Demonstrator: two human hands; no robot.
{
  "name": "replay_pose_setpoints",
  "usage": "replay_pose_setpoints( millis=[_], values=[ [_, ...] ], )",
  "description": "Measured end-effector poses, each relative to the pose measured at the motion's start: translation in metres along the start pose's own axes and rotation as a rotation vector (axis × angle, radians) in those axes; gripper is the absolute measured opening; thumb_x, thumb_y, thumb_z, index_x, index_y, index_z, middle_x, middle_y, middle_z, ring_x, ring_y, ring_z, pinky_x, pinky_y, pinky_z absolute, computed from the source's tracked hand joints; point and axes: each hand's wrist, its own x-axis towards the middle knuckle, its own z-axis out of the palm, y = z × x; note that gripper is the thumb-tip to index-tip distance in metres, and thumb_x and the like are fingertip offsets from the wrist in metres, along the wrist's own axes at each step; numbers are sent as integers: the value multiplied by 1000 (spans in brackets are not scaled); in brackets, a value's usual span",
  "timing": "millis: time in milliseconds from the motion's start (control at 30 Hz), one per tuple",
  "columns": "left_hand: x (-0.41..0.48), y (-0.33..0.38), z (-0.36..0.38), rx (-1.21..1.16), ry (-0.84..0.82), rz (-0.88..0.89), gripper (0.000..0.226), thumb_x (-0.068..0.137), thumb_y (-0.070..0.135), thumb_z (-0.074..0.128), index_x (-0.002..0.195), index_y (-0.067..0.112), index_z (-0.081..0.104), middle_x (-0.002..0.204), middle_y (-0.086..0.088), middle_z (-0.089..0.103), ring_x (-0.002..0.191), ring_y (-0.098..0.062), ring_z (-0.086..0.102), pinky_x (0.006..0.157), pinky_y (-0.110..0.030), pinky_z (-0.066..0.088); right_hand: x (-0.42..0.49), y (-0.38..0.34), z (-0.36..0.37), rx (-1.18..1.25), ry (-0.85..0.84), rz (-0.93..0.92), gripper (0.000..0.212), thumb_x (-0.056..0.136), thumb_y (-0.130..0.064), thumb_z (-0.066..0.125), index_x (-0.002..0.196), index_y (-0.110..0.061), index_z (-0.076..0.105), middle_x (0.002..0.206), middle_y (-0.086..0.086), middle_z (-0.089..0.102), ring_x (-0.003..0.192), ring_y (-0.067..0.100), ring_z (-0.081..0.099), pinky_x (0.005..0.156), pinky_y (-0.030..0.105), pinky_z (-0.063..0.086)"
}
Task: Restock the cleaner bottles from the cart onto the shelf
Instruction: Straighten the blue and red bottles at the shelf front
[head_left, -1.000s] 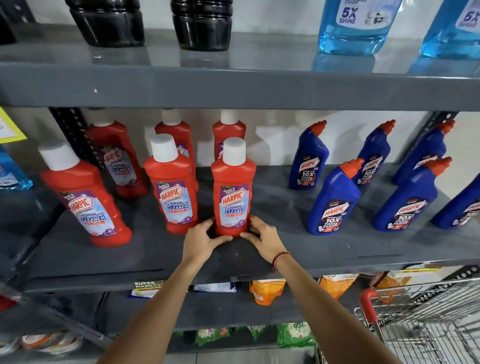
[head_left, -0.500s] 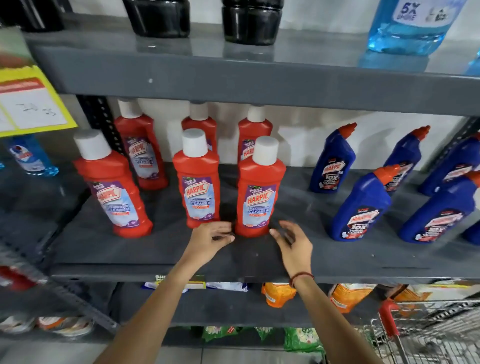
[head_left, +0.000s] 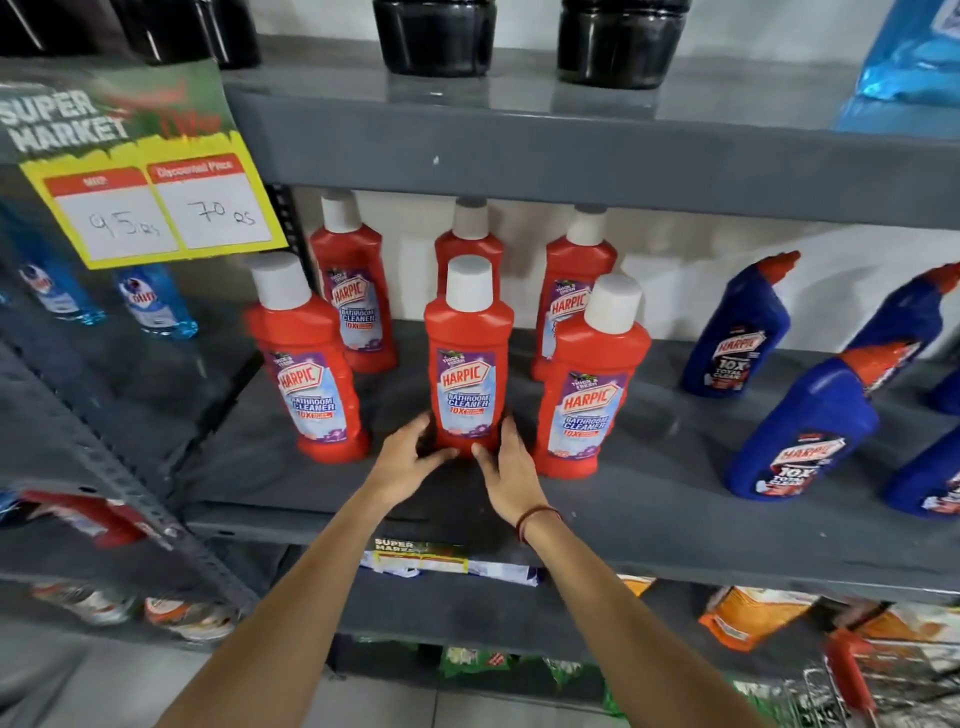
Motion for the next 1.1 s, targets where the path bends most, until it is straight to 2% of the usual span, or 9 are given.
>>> replay_pose_setpoints(
  millis=[200,300,433,533,667,800,1100],
  values=[
    [2,-5,-4,-6,-28,22,56,79,15,70,129,6,47,128,-11,60,113,-13,55,97,-24,41,4,-2,0,-16,18,-8,53,92,-18,53,139,-5,30,139,16,48,128,29,45,107,34,36],
    [0,-8,-8,-6,-35,39,57,79,15,70,130,5,47,128,-12,60,116,-18,56,97,-25,42,2,-2,2,-41,15,-37,55,91,-18,55,138,-4,32,137,17,50,127,29,47,107,33,37],
    [-7,-10,-12,-12,-37,41,57,79,13,70,130,5,47,127,-9,60,113,-9,53,95,-20,40,-1,-1,4,-50,14,-69,57,89,-19,58,139,-5,32,135,18,52,125,28,49,106,34,38],
    [-13,-11,-15,-21,-37,28,56,79,13,70,129,6,47,124,-5,60,111,-9,53,92,-14,40,-6,-2,6,-52,-17,-69,57,89,-23,58,138,-8,33,131,18,54,122,29,51,105,37,42],
    [-19,-12,-17,-50,-43,0,54,80,14,70,128,6,48,122,-3,60,111,-11,54,95,-22,41,-9,-2,6,-60,-21,-88,55,88,-26,59,134,-6,37,127,20,56,119,30,52,101,37,44],
    [-21,-12,-18,-58,-51,-13,56,80,17,70,130,8,47,128,-8,59,117,-18,55,101,-30,42,-9,-2,6,-66,-45,-78,55,89,-27,58,134,-7,35,129,19,54,120,29,51,102,38,44],
    [-30,-9,-16,-57,-27,-41,59,80,16,69,133,7,44,131,-11,58,121,-22,53,106,-38,42,-15,-3,0,-50,-110,-77,52,90,-24,56,134,-6,35,136,16,50,126,28,47,106,37,39]
  ],
)
